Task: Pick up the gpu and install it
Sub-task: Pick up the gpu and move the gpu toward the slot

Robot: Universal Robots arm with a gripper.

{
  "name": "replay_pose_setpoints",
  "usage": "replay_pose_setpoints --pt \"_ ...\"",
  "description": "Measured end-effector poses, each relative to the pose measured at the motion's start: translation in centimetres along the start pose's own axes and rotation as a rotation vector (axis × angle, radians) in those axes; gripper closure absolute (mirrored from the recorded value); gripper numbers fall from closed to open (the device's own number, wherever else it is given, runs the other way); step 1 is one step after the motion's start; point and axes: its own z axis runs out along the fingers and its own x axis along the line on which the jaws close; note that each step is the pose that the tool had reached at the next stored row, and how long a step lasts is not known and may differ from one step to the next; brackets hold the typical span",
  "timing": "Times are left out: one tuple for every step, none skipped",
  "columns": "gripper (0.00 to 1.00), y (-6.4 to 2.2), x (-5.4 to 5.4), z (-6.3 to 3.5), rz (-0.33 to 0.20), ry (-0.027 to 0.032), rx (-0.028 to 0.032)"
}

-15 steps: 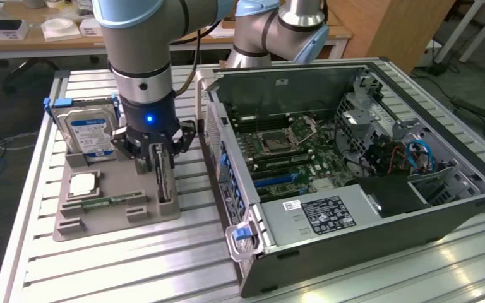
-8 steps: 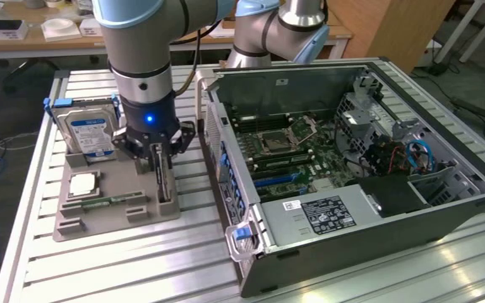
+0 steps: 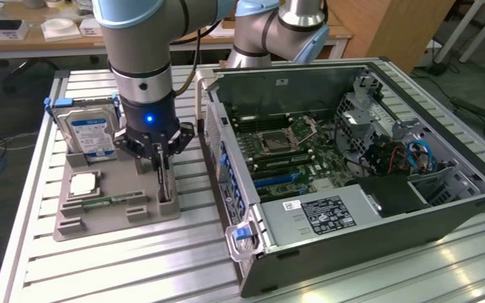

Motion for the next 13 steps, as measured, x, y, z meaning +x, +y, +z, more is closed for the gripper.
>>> replay_pose_setpoints --pt "0.74 0.00 0.00 0.00 0.000 0.0000 0.0000" --pt "0.74 0.00 0.00 0.00 0.000 0.0000 0.0000" --pt "0.74 0.00 0.00 0.00 0.000 0.0000 0.0000" --pt "0.74 0.00 0.00 0.00 0.000 0.0000 0.0000" --pt "0.74 0.00 0.00 0.00 0.000 0.0000 0.0000" --pt "0.74 0.00 0.00 0.00 0.000 0.0000 0.0000" --pt "0.74 0.00 0.00 0.00 0.000 0.0000 0.0000" --pt "0.74 0.00 0.00 0.00 0.000 0.0000 0.0000" --pt "0.74 0.00 0.00 0.00 0.000 0.0000 0.0000" --pt "0.74 0.00 0.00 0.00 0.000 0.0000 0.0000" --pt "0.74 0.01 0.00 -0.03 0.000 -0.0002 -0.0008" --pt "0.74 0.01 0.00 -0.11 0.000 -0.0002 -0.0012" --pt "0.74 0.01 0.00 -0.20 0.000 -0.0001 -0.0013"
